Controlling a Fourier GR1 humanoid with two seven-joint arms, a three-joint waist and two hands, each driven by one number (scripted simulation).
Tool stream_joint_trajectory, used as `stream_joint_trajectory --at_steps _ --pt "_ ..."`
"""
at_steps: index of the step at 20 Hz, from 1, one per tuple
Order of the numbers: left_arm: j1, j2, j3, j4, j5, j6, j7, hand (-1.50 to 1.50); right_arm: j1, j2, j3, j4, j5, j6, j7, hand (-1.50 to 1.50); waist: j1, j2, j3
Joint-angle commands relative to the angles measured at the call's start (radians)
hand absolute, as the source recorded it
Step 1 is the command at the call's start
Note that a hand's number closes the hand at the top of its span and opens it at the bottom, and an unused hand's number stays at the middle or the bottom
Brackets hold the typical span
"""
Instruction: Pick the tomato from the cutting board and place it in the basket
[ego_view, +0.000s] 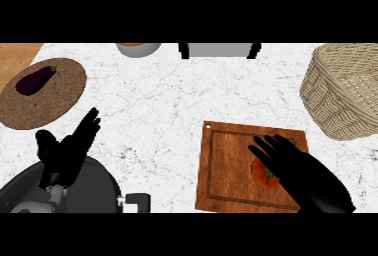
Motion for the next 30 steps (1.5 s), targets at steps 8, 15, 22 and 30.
stream_joint_trajectory --at_steps 8,15,22,30 --pt "0.121 0.014 0.014 0.135 0.005 -0.026 0.028 0.0 -0.038 0.069 0.012 0.121 0.048 -0.032 -0.05 -1.5 0.004 0.018 -0.023" --pt "0.133 0.002 -0.015 0.097 -0.02 -0.017 0.047 0.0 -0.077 0.077 0.049 0.187 0.149 -0.091 -0.123 1.5 0.007 0.016 -0.022" --pt "0.173 0.008 0.008 0.095 0.0 -0.045 0.018 0.0 -0.088 0.088 0.061 0.242 0.215 -0.141 -0.159 1.5 0.015 0.016 -0.023" --pt "0.217 0.004 0.024 0.047 -0.008 -0.005 0.032 0.0 0.209 0.013 0.045 0.151 0.132 -0.166 -0.094 1.5 -0.055 0.009 -0.024"
